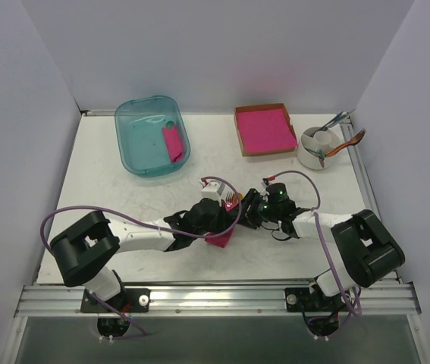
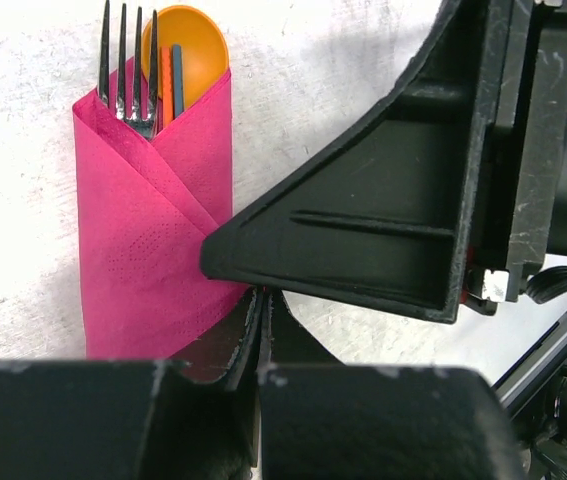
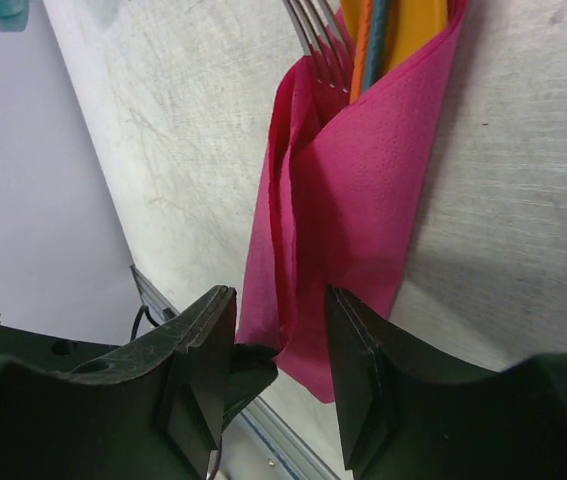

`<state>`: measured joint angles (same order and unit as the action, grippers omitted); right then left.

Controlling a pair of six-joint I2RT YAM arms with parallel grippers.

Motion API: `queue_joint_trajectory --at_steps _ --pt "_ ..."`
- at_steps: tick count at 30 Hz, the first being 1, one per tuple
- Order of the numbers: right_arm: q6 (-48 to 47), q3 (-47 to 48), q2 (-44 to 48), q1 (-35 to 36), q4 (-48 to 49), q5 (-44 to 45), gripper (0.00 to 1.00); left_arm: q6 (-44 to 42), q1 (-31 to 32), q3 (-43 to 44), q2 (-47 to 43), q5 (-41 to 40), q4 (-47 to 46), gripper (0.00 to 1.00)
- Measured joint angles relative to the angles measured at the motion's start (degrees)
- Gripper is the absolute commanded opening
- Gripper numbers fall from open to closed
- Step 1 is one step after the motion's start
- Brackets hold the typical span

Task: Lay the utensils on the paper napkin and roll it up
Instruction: Roll the napkin at the center of the board.

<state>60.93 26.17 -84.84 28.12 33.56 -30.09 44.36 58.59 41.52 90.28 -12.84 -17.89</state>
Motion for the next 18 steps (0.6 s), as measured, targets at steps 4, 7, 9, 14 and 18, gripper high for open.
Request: queue_joint_trajectory --at_steps 4,7,9,14,18 --pt "1.27 0.26 -1.53 0.00 2.45 -1.31 0.35 -0.55 0.22 -0.02 -0.20 0.02 -0.44 0.02" --pt "2.14 0.37 -3.21 0.00 4.20 -1.86 0.31 -1.01 0.26 -0.04 -0.28 0.04 -0.63 0.02" --pt "2.54 0.39 -4.13 0.00 5.18 -1.97 0.29 -1.20 0.33 -0.04 -0.33 0.04 -0.70 0.02" --pt "3.39 0.39 -5.70 0.00 6.95 -2.34 0.16 -1.62 0.57 -0.07 -1.03 0.07 -0.79 0.10" --pt "3.72 0.39 -6.16 0.00 7.67 -2.40 0.04 -2.03 0.61 -0.96 -2.12 0.94 -2.03 0.28"
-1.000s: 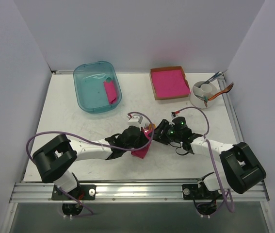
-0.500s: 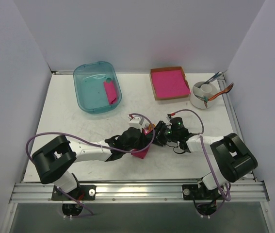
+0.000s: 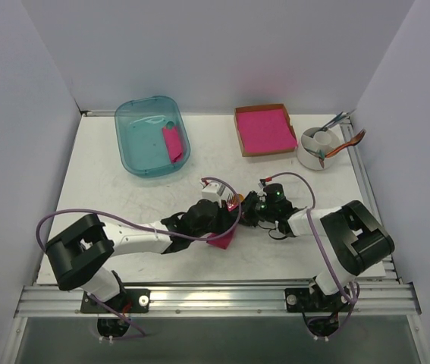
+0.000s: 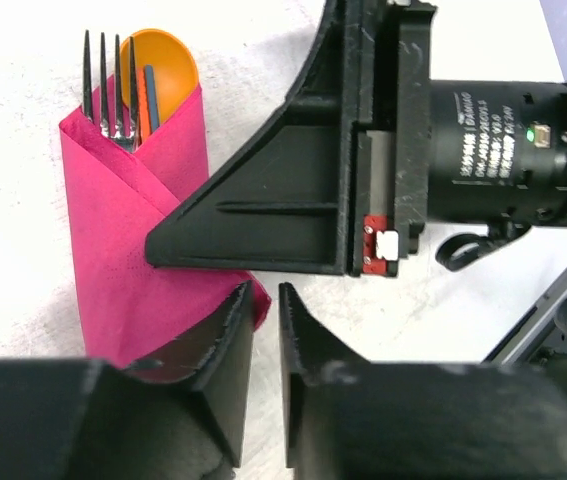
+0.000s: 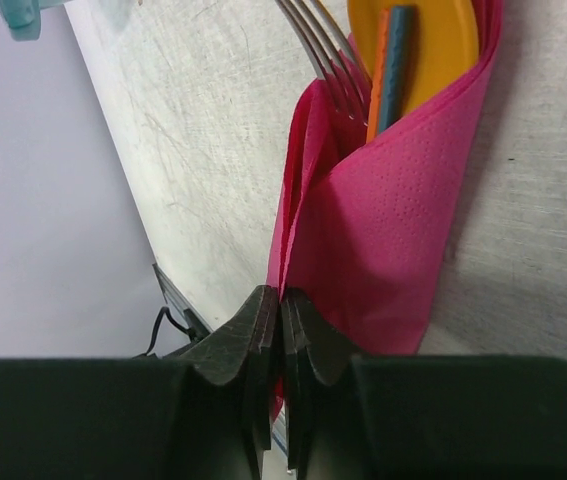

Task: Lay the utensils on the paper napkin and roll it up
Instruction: Roll the napkin at the center of the board.

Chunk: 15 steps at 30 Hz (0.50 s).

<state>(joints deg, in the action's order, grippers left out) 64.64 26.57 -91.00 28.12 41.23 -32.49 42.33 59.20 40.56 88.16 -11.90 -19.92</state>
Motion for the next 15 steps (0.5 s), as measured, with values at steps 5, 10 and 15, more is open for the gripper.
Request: queue_joint_trajectory --at_steps 5,10,15 --pt "0.09 0.00 -0.15 0.00 0.61 -0.02 0.00 -0.24 0.07 -0.98 -2.19 0.35 -0.44 0.51" --pt "-0.11 0.00 -0.63 0.00 0.61 0.02 0.00 -0.76 0.07 -2.43 -6.03 0.07 0.48 0.54" --pt "-0.50 0.00 -0.66 0.00 0.61 0.04 0.00 -1.03 0.07 -4.09 -11.76 -1.73 3.87 0.48"
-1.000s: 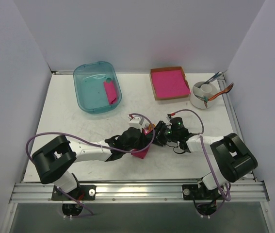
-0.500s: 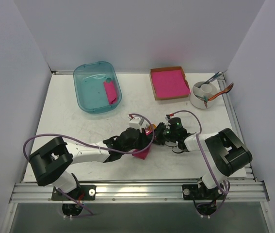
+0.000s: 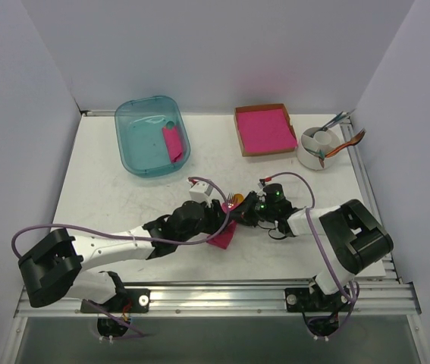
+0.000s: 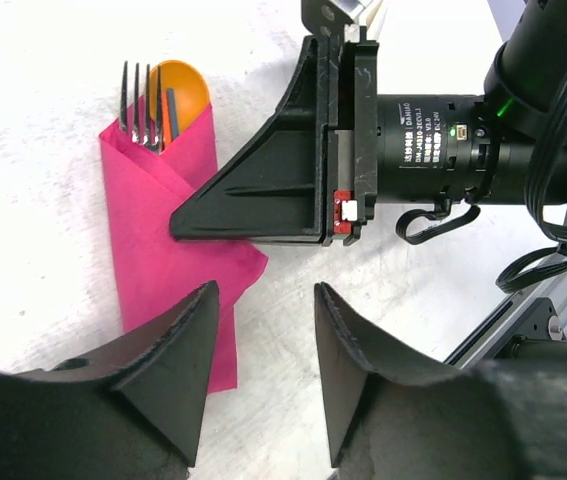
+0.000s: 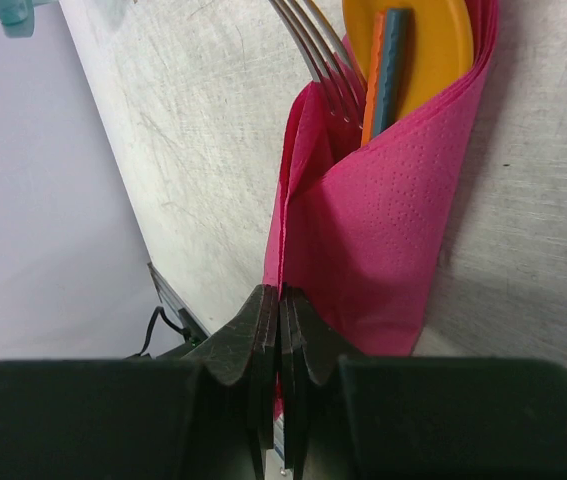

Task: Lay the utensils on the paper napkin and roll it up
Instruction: Roll the napkin at the center of the board.

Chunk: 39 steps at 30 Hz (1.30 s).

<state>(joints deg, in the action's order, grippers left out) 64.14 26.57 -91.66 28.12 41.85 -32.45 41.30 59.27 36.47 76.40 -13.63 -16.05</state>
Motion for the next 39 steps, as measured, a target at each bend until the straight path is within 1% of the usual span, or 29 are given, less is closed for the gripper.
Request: queue_joint_trajectory --at_steps 3,6,9,17,24,26,27,31,33,34,36,37,39 --pt "-0.42 0.00 0.02 0.00 -0.02 0.02 0.00 -0.09 0.00 -0.04 -0.61 -0.55 1.53 0.47" --pt "-1.01 0.00 0.02 0.00 -0.09 0.02 0.00 -1.09 0.00 -0.35 -0.11 -0.50 2.58 0.51" --pt "-1.38 0.00 0.02 0.00 -0.44 0.04 0.00 -3.67 0.00 -0.35 1.07 0.09 3.37 0.52" --pt "-2.03 0.33 0.02 0.00 -1.16 0.04 0.00 -11.82 0.00 -0.31 1.66 1.68 5.44 0.50" --pt "-2.58 0.96 0.02 0.00 -2.08 0.02 0.01 -16.22 0.00 -0.09 3.87 4.24 6.01 0.49" --pt "-2.67 1.07 0.02 0.00 -2.27 0.04 0.01 -16.94 0.00 -0.07 4.31 4.94 6.05 0.45" --pt "-2.67 1.11 0.02 0.00 -2.29 0.04 0.01 -17.25 0.00 0.00 4.55 5.16 6.08 0.41" --pt "-2.71 1.49 0.02 0.00 -2.71 0.04 0.02 -18.23 0.00 0.72 6.23 5.53 6.21 0.32" --pt "-2.73 1.64 0.02 0.00 -2.93 0.04 0.05 -18.62 0.00 1.31 7.28 5.70 6.43 0.28" --pt "-2.75 1.64 0.02 0.00 -3.04 0.04 0.06 -18.82 0.00 1.44 7.65 5.79 6.38 0.24" --pt "-2.78 1.64 0.02 0.00 -3.30 0.07 0.10 -19.19 0.00 1.55 8.11 6.08 6.43 0.20" --pt "-2.80 1.64 0.04 0.00 -3.43 0.07 0.11 -19.39 0.00 1.57 8.20 6.23 6.40 0.16" --pt "-2.89 1.64 0.04 0.00 -3.56 0.09 0.16 -19.61 0.00 1.60 8.26 6.38 6.40 0.13"
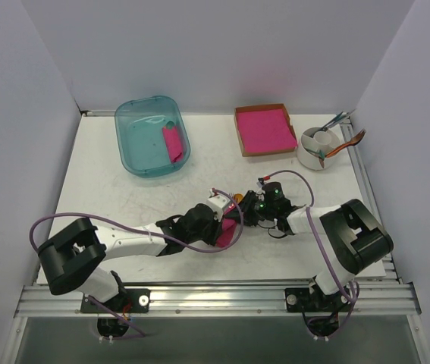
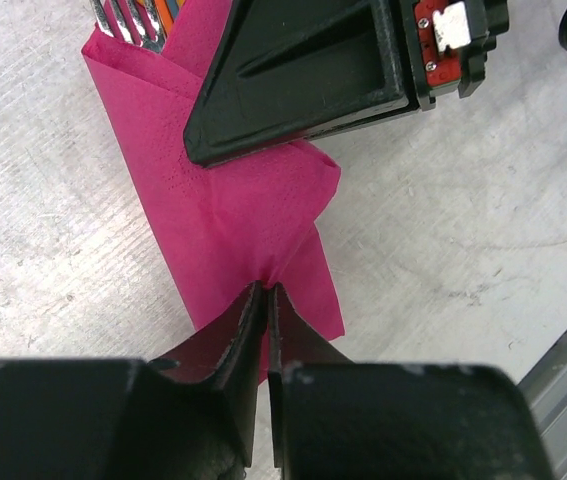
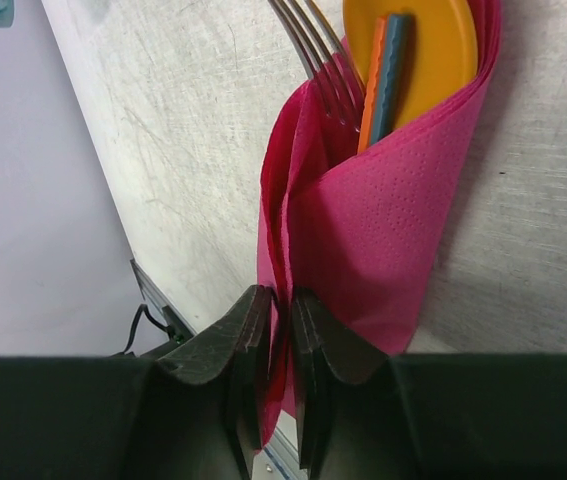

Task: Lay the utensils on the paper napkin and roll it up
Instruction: Roll the napkin at the center of the board.

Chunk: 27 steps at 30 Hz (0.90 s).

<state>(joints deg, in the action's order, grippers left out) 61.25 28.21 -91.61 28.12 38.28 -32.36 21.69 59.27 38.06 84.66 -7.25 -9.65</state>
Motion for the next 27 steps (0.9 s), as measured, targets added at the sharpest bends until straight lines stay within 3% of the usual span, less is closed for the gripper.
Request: queue_joint_trajectory --at_steps 11,27 --pt "-1.51 0.02 2.84 0.00 -3.78 0.94 0.34 -1.16 0.07 0.09 0.59 0.24 -0.04 0.11" --pt "-5.86 0.31 9.66 0.79 -15.10 3.91 0.35 -1.44 0.83 1.36 1.68 0.20 0.04 0.11"
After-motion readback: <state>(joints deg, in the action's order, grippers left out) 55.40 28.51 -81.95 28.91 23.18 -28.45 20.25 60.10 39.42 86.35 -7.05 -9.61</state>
